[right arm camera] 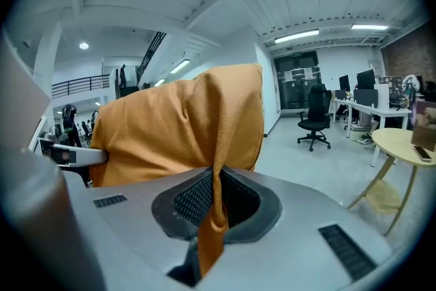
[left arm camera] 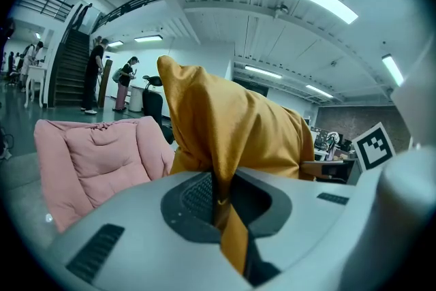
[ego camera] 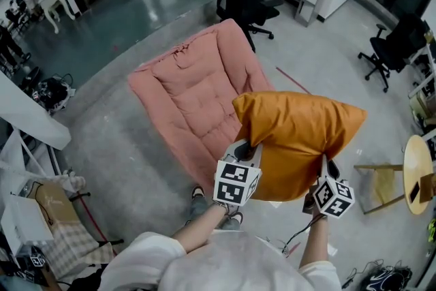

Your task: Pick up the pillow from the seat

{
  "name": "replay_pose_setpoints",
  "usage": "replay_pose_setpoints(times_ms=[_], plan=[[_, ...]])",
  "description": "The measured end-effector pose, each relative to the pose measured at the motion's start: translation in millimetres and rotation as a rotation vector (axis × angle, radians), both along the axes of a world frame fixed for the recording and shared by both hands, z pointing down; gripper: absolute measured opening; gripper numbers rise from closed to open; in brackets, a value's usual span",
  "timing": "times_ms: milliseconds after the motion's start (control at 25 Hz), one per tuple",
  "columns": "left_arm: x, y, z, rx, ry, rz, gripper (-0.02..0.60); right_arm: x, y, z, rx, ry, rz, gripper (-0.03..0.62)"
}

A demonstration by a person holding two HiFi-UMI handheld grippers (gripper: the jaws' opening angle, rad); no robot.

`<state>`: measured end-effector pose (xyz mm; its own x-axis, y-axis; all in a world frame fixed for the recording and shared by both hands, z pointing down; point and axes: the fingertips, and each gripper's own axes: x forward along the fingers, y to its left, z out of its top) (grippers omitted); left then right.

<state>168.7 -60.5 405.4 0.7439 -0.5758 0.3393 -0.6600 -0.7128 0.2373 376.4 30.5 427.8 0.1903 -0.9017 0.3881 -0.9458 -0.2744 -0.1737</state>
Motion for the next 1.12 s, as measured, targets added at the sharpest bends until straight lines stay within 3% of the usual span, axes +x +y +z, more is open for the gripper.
replay_pose_setpoints(times_ms=[1120], plan=[[-4.3,-25.3,-4.7,0.018,-0.011,0.002,0.034,-5.1,-22.9,-2.4,-0.009,0.022,-0.007,0.035]])
